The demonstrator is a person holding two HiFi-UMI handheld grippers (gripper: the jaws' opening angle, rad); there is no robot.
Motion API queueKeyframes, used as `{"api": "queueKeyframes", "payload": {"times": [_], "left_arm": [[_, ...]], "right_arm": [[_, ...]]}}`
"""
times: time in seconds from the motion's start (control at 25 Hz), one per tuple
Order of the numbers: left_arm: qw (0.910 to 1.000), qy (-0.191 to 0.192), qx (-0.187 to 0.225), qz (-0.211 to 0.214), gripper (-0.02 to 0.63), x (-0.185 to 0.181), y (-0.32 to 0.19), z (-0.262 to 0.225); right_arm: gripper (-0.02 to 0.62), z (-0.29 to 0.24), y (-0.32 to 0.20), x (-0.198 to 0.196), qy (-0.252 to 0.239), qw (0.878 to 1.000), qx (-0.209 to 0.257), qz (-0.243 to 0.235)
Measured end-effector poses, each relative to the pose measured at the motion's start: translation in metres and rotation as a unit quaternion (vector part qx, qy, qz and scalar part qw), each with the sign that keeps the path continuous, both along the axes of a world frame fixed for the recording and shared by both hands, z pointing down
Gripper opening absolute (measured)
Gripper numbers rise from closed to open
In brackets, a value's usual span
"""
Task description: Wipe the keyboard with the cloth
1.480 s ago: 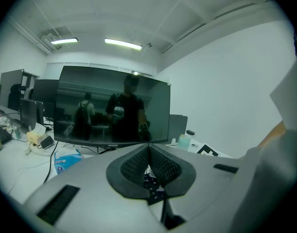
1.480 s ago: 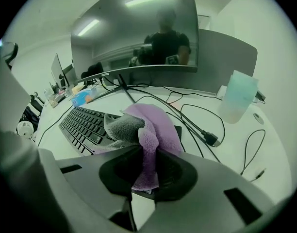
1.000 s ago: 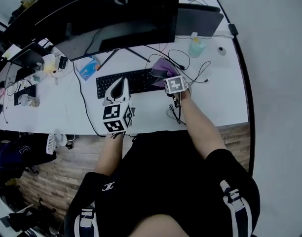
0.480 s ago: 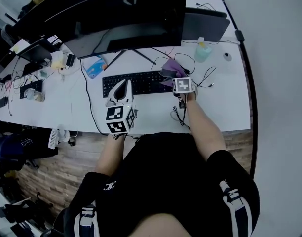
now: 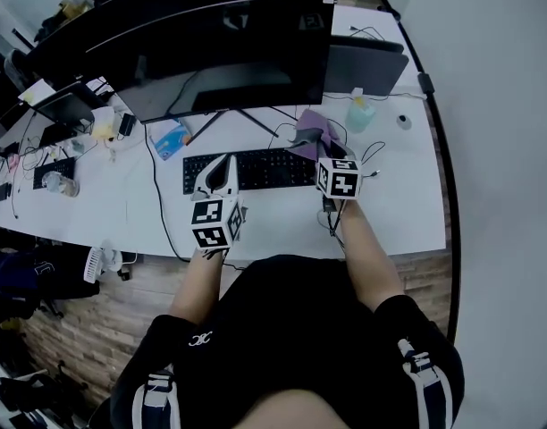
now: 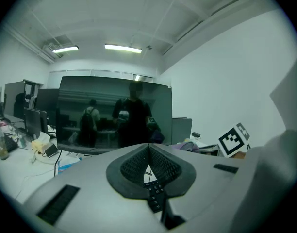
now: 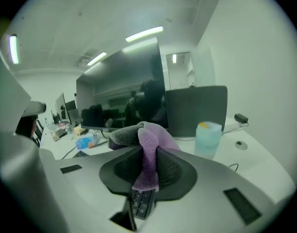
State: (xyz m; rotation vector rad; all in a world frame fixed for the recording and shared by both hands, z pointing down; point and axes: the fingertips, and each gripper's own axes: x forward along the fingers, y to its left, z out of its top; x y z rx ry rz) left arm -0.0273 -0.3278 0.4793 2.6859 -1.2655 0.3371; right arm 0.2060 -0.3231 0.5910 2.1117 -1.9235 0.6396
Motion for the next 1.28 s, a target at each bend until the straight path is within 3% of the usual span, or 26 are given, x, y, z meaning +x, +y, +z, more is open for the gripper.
{"api": "queueKeyframes", "payload": {"times": [0.28, 0.52, 1.28], "left_arm": [[0.9997, 0.011, 0.020, 0.012, 0.012, 0.015, -0.005, -0.026], [0.9988, 0.020, 0.040, 0.018, 0.012, 0.024, -0.007, -0.047], [0.9978, 0.025, 0.055, 0.027, 0.012, 0.030, -0.004, -0.062]], "right_arm": [[0.086, -0.116, 0.020, 0.006, 0.024, 0.990, 0.139, 0.013], [0.086, -0.165, 0.042, 0.012, 0.048, 0.978, 0.202, 0.025], [0.084, -0.184, 0.056, 0.003, 0.054, 0.972, 0.229, 0.018]]}}
